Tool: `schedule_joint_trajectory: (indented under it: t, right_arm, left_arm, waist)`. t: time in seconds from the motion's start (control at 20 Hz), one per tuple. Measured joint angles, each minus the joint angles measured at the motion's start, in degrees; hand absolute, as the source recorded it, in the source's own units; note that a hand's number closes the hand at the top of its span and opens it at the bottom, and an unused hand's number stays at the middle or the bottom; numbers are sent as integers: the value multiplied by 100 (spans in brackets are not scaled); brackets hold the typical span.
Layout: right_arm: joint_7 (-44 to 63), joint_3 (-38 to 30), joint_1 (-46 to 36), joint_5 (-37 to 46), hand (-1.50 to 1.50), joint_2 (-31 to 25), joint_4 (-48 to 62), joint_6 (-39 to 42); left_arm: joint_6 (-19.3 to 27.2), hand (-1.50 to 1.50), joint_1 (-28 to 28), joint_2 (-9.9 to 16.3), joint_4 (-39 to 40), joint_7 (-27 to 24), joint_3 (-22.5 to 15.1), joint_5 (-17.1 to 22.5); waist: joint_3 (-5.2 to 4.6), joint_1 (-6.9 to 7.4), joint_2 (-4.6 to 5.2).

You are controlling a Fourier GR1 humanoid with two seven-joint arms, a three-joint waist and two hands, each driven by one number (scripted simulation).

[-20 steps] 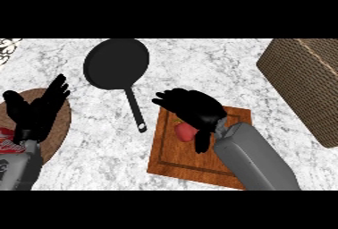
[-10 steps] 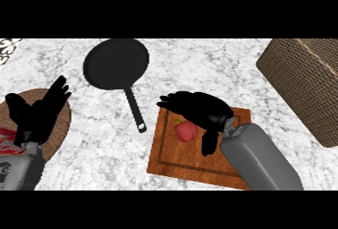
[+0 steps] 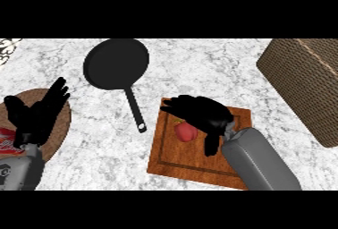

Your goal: Pick the bell pepper from the cutting board and place it in the basket

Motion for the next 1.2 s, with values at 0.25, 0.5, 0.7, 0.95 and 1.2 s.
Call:
schedule_joint_trajectory:
  t: [0.25,0.5,0.7,0.95,1.2]
  right_arm:
    - [-73,63,128,408,-150,117,227,-328]
    - [-217,267,119,851,150,108,387,-496]
    - [-346,387,111,1187,150,223,597,-749]
    - [-457,408,171,1469,150,321,616,-800]
    - [1162,-865,46,1102,150,570,980,-1153]
  left_arm:
    - [-60,0,-178,-49,147,37,89,-57]
    - [-154,0,-65,-65,33,44,172,-49]
    - [-170,0,-67,-112,-25,102,201,-82]
    - [-159,0,-78,-199,-47,103,197,-196]
    - [-141,0,-107,-200,-50,94,224,-194]
  waist:
    - [0,-5,1]
    - [0,7,0]
    - [-3,8,-17]
    - [-7,0,-29]
    - [7,-32,29]
